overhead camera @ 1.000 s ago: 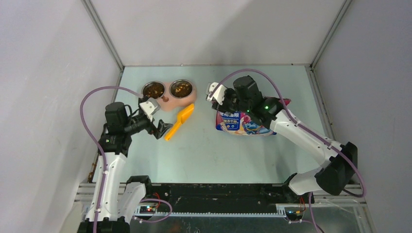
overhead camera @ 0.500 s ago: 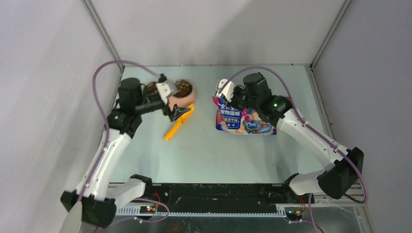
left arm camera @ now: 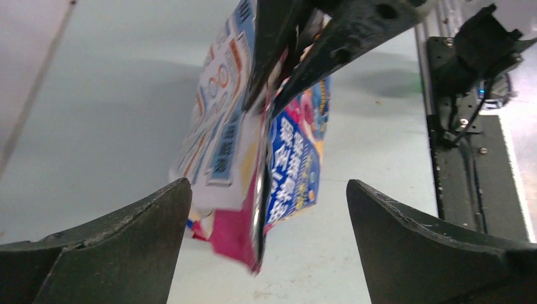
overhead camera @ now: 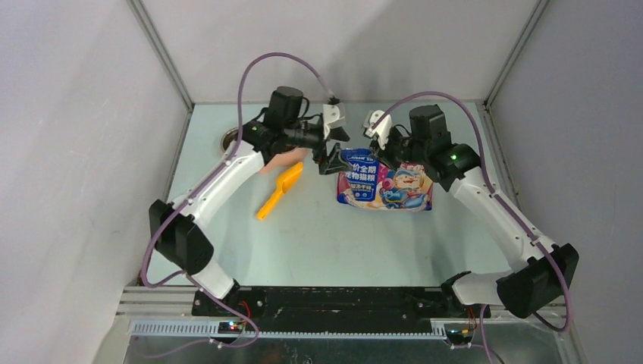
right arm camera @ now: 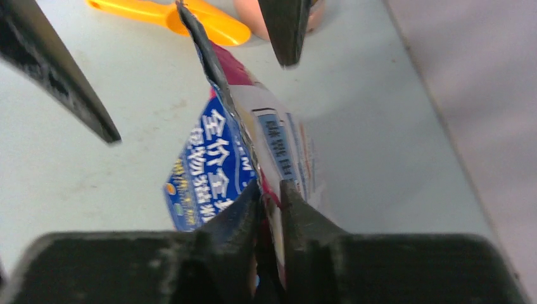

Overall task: Serve the pet food
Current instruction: Close the pet food bag at the center of the board.

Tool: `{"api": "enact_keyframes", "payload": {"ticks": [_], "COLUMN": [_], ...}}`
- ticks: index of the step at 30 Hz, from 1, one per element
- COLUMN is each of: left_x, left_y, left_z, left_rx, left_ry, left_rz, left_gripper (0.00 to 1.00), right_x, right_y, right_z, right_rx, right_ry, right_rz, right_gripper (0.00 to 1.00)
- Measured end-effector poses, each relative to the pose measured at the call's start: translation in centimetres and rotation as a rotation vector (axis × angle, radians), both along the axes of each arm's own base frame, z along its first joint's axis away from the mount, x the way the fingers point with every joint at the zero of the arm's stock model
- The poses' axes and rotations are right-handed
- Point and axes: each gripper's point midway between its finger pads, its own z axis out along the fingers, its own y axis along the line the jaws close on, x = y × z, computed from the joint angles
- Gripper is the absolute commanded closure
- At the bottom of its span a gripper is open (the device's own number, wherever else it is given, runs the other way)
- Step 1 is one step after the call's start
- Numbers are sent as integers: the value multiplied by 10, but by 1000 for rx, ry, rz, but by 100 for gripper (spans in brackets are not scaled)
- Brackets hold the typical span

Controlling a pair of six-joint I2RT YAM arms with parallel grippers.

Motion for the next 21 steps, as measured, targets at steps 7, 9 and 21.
{"api": "enact_keyframes", "payload": {"ticks": [7, 9, 21], "left_x": [-14, -14, 9], "left_y": [-19, -19, -17], "left_z": [-11, -15, -34], "left_rx": [44, 66, 139], "left_ry": [40, 41, -5], "left_rz": [-54, -40, 110], "left_gripper": [24, 34, 97], "right_x": [-8, -8, -10], "right_y": [1, 1, 3], "right_z": [-3, -3, -5], "right_rx": [28, 29, 46], "right_ry": [51, 53, 67], "right_rz": [24, 24, 26], "right_gripper": [100, 100, 100]}}
